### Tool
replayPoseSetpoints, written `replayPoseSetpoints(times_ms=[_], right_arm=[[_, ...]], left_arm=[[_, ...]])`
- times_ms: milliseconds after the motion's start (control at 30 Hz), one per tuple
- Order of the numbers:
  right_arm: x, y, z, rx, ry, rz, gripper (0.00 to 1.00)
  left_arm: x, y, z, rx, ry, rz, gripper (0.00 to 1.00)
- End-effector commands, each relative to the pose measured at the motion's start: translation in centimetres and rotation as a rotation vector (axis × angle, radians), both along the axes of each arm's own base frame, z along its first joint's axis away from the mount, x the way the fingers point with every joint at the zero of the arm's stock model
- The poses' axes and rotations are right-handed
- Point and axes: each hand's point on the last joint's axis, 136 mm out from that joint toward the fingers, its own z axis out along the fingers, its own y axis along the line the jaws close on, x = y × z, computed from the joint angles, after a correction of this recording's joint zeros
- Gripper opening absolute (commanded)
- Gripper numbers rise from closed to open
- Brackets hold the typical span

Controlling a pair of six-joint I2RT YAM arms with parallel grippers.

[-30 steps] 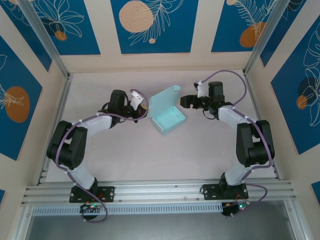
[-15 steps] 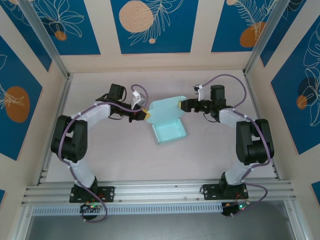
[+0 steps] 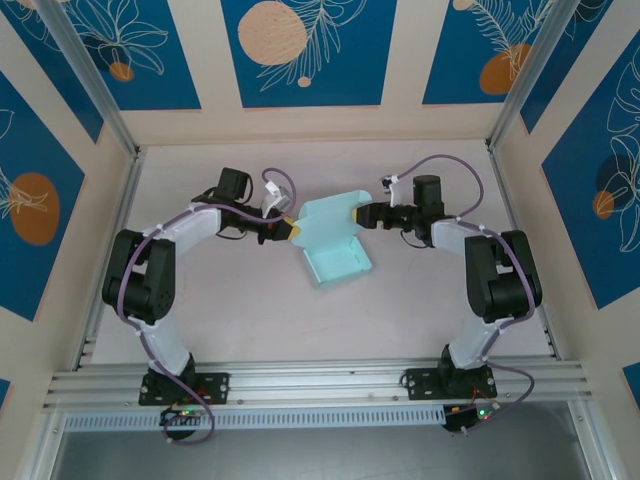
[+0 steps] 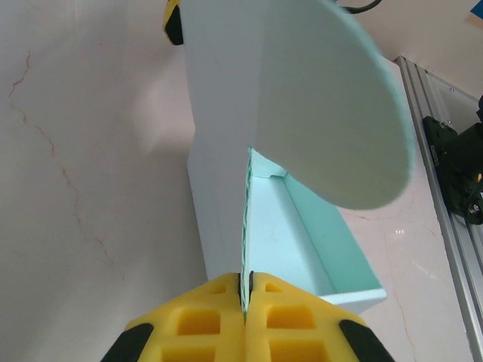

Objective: Fold the paper box

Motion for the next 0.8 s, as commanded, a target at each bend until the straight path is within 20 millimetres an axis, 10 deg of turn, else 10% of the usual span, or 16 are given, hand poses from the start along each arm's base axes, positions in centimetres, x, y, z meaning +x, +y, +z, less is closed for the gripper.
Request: replayPoseSetpoints(times_ms=[0, 400, 767], right_arm=[[1.0, 0.4, 0.6, -0.002, -0.024, 0.004, 0.79], [0.1, 1.3, 1.2, -0.015, -0.037, -0.009, 0.69], [0.6, 1.8, 0.2, -0.203, -0.043, -0.196, 0.41]], left_arm=[[0.0, 0.1, 0.4, -0.023, 0.000, -0.026, 0.00], [4.2, 1.0, -1.2, 0.073, -0.009, 0.219, 0.00], [6.2, 1.4, -0.7, 0.069, -0.075, 0.483, 0.00]])
